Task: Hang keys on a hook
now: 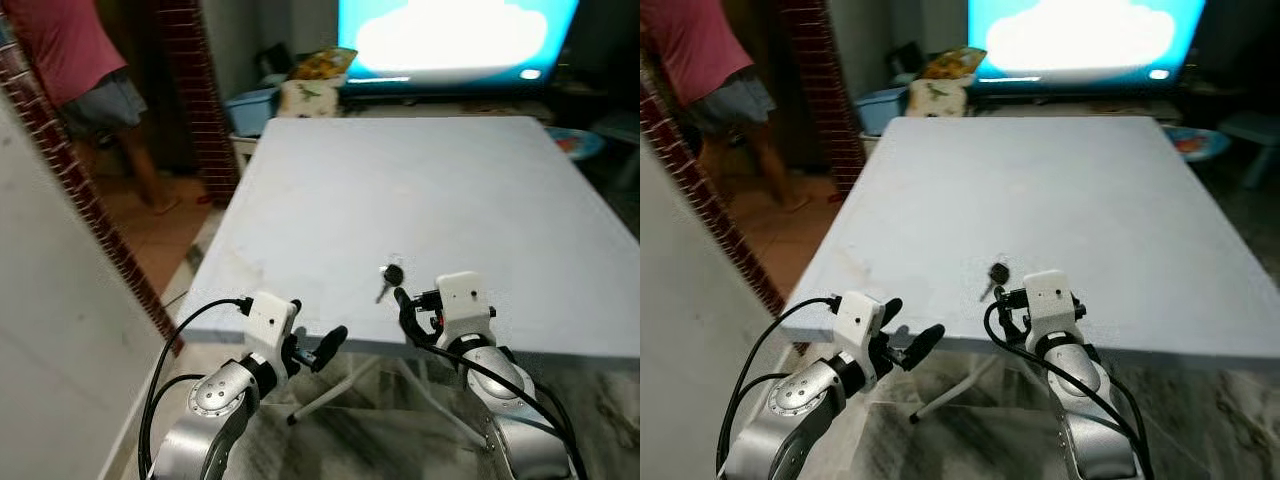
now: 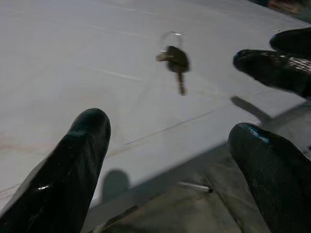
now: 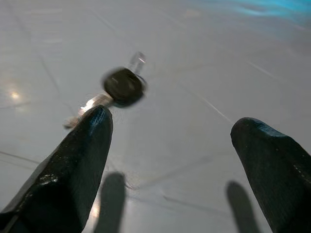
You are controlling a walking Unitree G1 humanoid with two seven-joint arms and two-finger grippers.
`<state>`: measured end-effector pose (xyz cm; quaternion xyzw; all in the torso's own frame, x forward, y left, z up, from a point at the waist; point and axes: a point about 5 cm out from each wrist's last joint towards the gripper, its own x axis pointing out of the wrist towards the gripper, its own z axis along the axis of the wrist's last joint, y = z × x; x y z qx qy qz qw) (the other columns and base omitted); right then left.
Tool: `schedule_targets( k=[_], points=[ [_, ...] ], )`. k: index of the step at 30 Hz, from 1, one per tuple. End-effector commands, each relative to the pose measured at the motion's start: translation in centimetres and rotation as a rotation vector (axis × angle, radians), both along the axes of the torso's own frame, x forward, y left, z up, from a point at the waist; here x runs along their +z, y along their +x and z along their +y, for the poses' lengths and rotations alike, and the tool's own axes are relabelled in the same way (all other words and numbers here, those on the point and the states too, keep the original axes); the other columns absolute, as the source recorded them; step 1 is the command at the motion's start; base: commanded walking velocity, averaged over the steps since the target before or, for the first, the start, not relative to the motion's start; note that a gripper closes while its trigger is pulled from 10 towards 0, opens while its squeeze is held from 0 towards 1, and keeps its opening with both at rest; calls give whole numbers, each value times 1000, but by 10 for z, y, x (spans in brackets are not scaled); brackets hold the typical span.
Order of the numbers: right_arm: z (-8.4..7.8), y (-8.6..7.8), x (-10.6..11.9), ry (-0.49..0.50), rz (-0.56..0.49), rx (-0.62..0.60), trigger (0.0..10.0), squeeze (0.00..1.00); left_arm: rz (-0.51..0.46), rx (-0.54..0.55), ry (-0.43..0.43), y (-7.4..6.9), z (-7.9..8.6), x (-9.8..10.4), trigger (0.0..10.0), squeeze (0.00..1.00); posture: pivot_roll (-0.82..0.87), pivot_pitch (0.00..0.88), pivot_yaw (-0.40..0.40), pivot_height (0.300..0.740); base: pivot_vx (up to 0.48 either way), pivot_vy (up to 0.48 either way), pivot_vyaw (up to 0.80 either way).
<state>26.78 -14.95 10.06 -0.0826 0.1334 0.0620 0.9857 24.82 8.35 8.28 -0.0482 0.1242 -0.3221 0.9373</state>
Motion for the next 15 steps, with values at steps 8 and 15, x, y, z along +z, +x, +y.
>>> schedule_targets(
  k=[8,15],
  points=[
    [14,16,9,49,-24,23,10000,0,-18,-67,-29,0,-1,8,10000,0,-62,0,87,740,0,0,0],
    [16,23,13,53,-34,40,10000,0,-25,-55,-9,0,1,7,10000,0,-57,0,86,740,0,0,0]
  ],
)
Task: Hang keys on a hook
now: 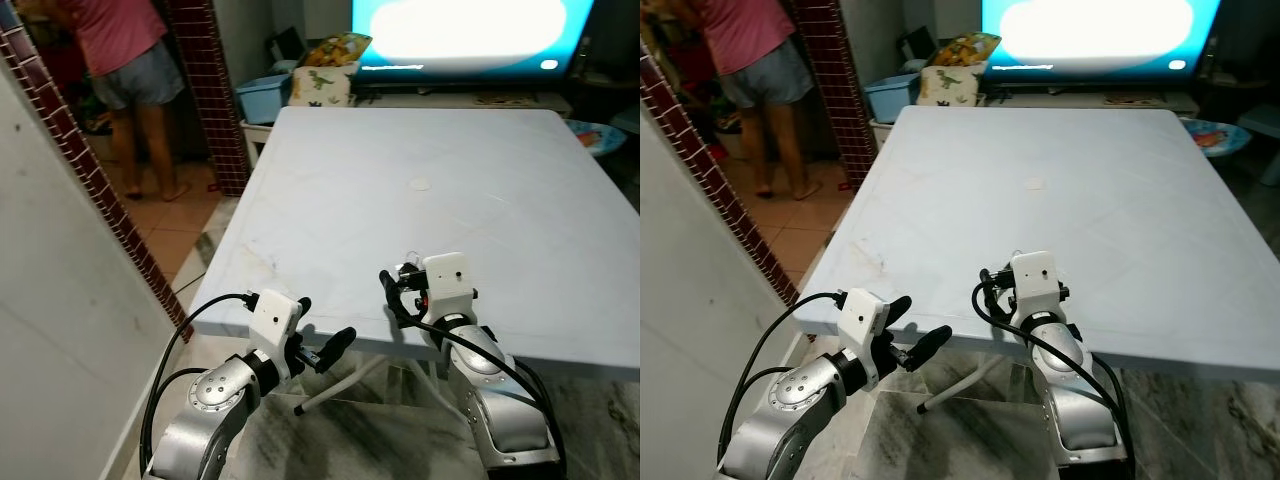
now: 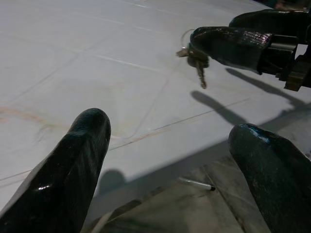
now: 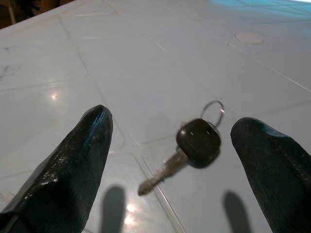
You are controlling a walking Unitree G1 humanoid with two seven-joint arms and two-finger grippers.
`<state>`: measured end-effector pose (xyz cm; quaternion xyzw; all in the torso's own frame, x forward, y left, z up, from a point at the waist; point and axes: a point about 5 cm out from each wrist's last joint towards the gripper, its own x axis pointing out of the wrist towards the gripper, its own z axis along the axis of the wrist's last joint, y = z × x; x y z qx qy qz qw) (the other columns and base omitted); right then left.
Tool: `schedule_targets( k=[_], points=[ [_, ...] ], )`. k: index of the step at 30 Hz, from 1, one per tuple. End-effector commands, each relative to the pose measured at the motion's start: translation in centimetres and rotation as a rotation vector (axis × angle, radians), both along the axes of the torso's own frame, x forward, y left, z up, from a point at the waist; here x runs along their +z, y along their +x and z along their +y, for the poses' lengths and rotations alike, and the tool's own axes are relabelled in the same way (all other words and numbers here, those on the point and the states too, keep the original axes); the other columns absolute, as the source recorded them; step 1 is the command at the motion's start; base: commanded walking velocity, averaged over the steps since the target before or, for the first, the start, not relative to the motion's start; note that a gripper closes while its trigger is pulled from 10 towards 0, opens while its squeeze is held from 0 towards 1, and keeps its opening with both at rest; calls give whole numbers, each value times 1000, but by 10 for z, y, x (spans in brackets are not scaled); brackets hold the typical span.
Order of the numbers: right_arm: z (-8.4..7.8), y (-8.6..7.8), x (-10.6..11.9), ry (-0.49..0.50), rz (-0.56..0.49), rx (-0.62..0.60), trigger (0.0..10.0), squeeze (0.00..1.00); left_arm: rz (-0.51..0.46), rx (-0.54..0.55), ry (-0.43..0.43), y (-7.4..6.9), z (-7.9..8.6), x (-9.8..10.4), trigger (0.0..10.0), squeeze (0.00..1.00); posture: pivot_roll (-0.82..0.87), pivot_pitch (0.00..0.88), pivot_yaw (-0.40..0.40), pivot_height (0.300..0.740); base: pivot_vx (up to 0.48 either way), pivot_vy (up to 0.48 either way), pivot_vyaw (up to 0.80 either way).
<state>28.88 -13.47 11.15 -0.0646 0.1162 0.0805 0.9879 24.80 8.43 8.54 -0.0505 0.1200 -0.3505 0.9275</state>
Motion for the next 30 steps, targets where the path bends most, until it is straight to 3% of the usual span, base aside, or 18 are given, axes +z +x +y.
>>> schedule_targets(
  k=[1,12,18,30],
  points=[
    [1,3,1,12,-4,6,10000,0,-19,2,5,1,1,4,10000,0,-57,0,86,740,0,0,0],
    [5,6,5,33,-23,0,10000,0,-18,2,0,2,3,5,10000,0,-57,0,89,740,0,0,0],
    [-1,-3,-2,19,-3,-10,10000,0,-12,12,-2,1,4,5,10000,0,-58,0,91,740,0,351,0],
    [1,-7,-5,23,3,-16,10000,0,-7,2,8,2,3,4,10000,0,-57,0,100,740,0,372,0]
  ],
)
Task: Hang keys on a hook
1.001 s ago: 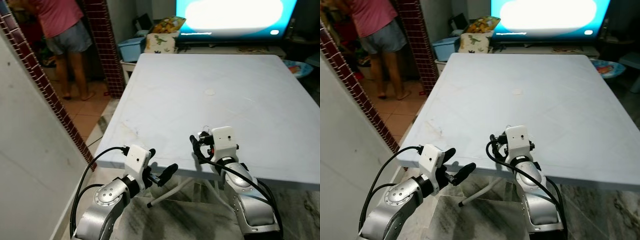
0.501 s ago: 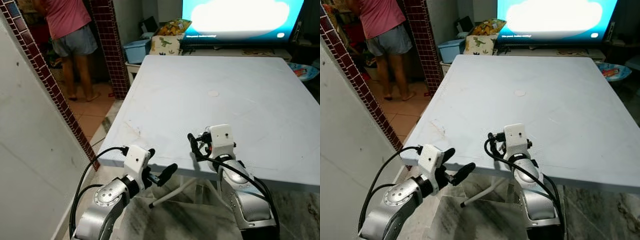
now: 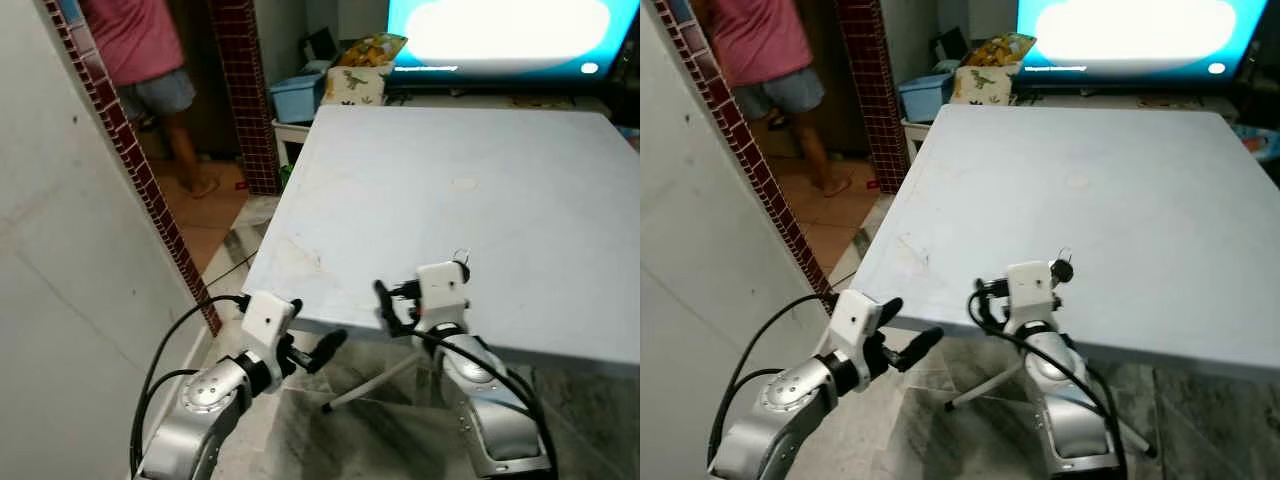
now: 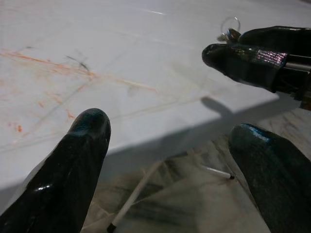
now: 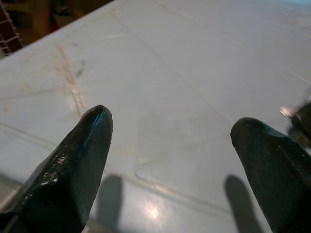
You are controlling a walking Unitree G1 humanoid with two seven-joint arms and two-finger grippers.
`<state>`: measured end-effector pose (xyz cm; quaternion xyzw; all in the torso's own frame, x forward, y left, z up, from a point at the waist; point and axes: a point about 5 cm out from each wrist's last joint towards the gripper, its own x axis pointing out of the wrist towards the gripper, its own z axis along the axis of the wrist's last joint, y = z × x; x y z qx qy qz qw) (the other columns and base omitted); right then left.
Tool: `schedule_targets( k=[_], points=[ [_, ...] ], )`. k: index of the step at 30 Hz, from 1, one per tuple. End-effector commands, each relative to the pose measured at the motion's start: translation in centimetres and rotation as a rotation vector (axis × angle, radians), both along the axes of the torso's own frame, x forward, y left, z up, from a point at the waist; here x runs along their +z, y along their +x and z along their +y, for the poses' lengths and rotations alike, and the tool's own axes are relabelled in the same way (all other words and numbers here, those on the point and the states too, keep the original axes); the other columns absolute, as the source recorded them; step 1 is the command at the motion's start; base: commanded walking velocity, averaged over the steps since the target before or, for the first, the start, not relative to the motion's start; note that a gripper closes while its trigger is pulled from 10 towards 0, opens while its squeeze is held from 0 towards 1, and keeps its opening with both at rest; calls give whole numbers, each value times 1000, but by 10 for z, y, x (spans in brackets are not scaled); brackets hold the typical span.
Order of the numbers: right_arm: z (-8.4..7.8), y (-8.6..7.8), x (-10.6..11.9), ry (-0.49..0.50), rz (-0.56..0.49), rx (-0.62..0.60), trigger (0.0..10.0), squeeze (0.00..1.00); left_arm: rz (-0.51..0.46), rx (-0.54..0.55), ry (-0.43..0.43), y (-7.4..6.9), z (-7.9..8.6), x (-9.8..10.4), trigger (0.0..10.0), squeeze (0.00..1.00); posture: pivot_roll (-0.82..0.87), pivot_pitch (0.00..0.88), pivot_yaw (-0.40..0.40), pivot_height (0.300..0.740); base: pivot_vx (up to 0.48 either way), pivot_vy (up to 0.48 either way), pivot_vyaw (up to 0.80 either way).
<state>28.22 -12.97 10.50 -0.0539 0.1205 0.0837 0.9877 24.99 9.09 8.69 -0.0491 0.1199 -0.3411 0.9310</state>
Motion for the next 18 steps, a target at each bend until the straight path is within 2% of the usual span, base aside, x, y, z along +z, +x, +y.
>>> schedule_targets(
  k=[1,7,18],
  points=[
    [-4,-1,2,-4,-13,-26,10000,0,-6,-18,5,0,-3,2,10000,0,-56,0,99,740,0,289,0],
    [-10,-1,4,-30,-28,-79,10000,0,-20,-20,5,-1,-4,3,10000,0,-55,0,98,740,0,48,-135],
    [-12,-2,3,-40,-29,-90,10000,0,-27,-38,-14,-2,-8,5,10000,0,-61,0,99,740,0,0,-766]
  ],
)
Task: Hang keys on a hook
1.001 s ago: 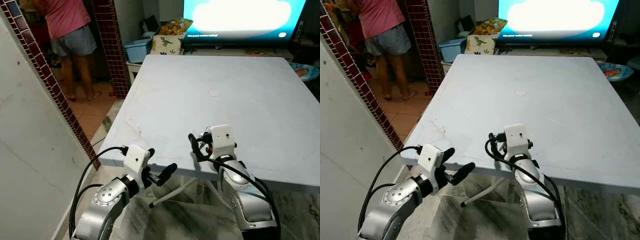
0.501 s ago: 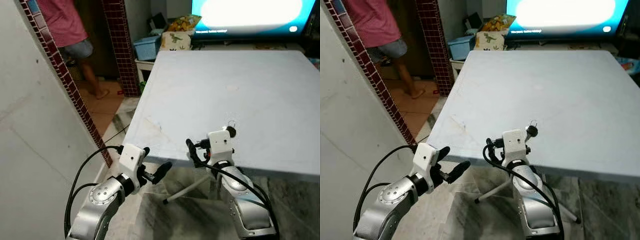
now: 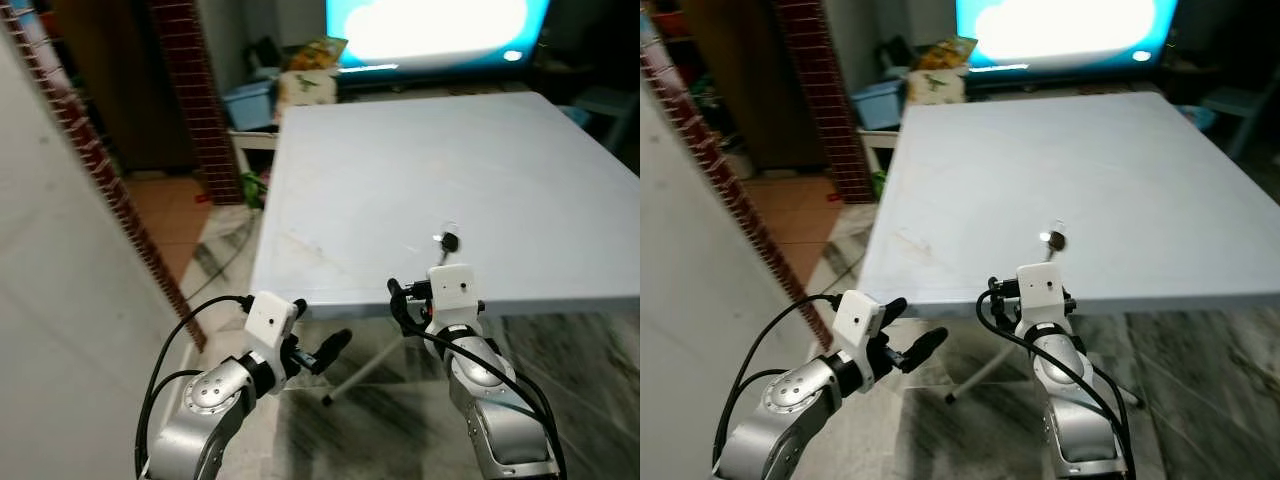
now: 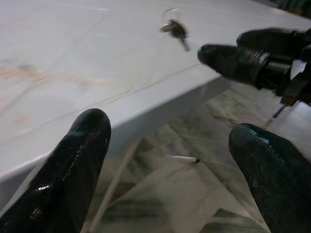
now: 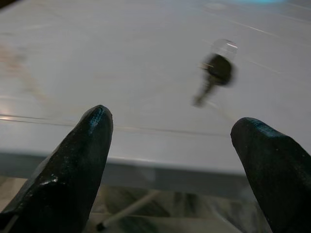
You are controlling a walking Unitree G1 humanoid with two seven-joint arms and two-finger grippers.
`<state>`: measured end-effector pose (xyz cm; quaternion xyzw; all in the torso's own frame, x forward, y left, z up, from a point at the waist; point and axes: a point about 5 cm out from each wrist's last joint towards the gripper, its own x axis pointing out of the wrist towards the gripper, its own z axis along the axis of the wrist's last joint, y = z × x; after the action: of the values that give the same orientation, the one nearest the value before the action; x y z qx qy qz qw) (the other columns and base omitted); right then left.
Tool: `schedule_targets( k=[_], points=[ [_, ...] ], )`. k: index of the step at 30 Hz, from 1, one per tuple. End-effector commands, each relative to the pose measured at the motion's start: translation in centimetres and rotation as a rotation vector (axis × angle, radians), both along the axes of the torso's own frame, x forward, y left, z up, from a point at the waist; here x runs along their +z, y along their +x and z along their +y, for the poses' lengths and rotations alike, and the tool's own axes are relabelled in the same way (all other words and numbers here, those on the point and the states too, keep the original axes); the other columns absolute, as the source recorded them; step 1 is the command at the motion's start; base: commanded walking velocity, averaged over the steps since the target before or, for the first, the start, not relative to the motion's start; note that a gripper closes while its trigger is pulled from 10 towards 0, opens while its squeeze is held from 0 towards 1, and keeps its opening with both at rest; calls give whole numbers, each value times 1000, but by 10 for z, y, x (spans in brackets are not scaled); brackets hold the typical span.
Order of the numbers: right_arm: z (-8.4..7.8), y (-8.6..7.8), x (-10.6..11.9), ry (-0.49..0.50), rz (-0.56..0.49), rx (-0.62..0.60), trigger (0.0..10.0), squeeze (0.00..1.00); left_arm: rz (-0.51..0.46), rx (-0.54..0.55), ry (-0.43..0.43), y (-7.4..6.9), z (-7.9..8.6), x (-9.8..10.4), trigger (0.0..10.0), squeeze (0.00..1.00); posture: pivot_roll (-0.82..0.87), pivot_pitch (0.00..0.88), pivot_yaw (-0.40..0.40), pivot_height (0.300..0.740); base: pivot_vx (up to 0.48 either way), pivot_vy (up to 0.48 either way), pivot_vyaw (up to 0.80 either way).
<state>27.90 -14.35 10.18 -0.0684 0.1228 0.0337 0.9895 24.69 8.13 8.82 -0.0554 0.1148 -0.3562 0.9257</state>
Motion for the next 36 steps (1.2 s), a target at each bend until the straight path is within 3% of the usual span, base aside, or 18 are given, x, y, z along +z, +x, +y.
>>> schedule_targets(
  k=[1,11,32,36],
  points=[
    [2,1,6,-1,-25,6,10000,0,-22,-10,4,2,1,4,10000,0,-62,0,96,740,0,0,-769],
    [0,3,7,-3,-26,10,10000,0,-22,-22,-19,1,-1,5,10000,0,-64,0,92,740,0,0,-742],
    [6,2,5,8,-15,27,10000,0,-22,-37,-10,0,-1,4,10000,0,-61,0,98,740,0,0,0],
    [7,1,4,16,-10,27,10000,0,-23,-41,-7,0,-1,4,10000,0,-61,0,101,740,0,0,-747]
  ],
)
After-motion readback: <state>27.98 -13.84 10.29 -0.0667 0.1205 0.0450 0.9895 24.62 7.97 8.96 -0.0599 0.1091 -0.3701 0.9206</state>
